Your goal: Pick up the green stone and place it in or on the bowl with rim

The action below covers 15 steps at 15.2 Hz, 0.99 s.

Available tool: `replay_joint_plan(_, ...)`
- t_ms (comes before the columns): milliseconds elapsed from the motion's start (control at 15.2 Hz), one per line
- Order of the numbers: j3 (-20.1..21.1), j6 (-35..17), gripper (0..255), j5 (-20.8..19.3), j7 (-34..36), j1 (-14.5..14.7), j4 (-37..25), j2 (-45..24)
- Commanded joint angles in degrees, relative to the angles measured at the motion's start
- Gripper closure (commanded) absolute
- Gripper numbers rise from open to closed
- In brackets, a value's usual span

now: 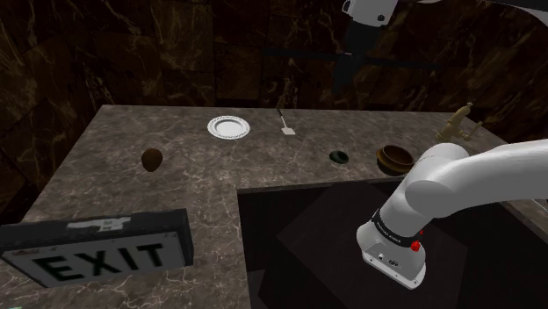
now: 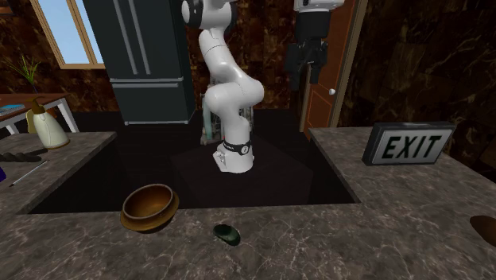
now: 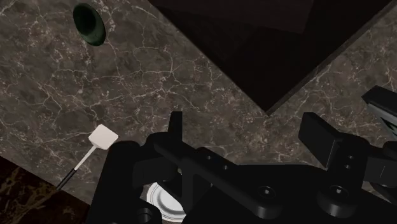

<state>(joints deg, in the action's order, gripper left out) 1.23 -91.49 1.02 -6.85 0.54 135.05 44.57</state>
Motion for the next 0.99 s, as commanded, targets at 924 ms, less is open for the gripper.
replay_joint_plan(924,-13.5,-20.4,0,-9.5,-16.0,-4.8,19.9,-1.2)
